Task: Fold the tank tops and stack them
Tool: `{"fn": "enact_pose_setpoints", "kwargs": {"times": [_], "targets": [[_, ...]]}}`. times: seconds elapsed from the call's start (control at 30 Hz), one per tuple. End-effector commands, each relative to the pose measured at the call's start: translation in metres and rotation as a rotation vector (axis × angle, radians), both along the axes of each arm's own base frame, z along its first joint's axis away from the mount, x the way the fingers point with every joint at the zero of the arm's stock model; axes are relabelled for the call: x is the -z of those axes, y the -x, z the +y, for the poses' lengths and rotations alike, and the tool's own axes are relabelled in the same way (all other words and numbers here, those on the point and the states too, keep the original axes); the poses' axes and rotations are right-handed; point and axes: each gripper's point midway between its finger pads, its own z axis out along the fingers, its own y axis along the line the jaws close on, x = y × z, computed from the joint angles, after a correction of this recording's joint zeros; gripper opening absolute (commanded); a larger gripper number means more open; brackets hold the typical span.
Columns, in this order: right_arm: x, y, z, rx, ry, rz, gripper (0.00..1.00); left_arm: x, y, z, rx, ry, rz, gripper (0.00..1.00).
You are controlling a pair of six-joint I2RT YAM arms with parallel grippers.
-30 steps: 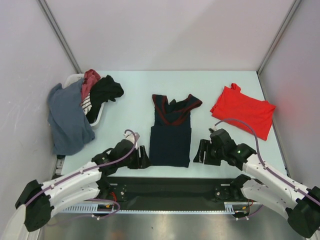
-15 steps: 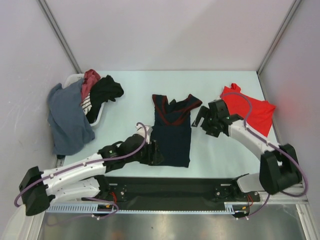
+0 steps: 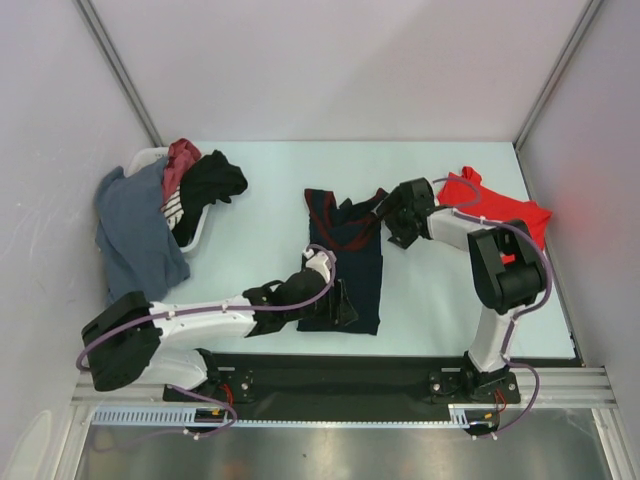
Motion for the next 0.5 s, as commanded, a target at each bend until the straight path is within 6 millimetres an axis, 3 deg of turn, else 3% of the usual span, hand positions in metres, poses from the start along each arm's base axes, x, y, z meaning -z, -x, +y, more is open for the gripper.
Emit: {"fn": "enact_pose_setpoints", "kwargs": {"times": [0.0, 0.1, 0.17, 0.2, 0.27, 0.33, 0.4, 0.47], "targets": [[-0.017, -0.046, -0.001, 0.108, -0.021, -0.097, 0.95, -0.004, -0.004, -0.015, -0.007, 0.071, -0.007, 0.6], [-0.004, -0.067, -0.005, 0.145, 0.023, -0.097, 0.95, 0.013, -0.001, -0.013, -0.005, 0.036, 0.019, 0.59], [-0.008, -0.085, -0.007, 0.159, 0.032, -0.127, 0.93, 0.022, 0.0, -0.011, -0.009, 0.02, 0.034, 0.59], [0.001, -0.092, -0.01, 0.162, 0.044, -0.123, 0.93, 0.027, 0.004, -0.012, 0.008, 0.018, 0.052, 0.58], [-0.01, -0.113, -0.008, 0.154, 0.031, -0.165, 0.92, 0.032, 0.007, -0.012, 0.017, 0.013, 0.069, 0.57], [-0.004, -0.124, -0.006, 0.143, 0.032, -0.167, 0.91, 0.037, 0.011, -0.012, 0.031, 0.005, 0.087, 0.57], [-0.028, -0.144, 0.002, 0.13, 0.012, -0.229, 0.89, 0.04, 0.013, -0.01, 0.034, -0.005, 0.093, 0.57], [-0.039, -0.154, 0.011, 0.099, 0.015, -0.265, 0.87, 0.041, 0.012, -0.007, 0.03, -0.016, 0.087, 0.56]]}}
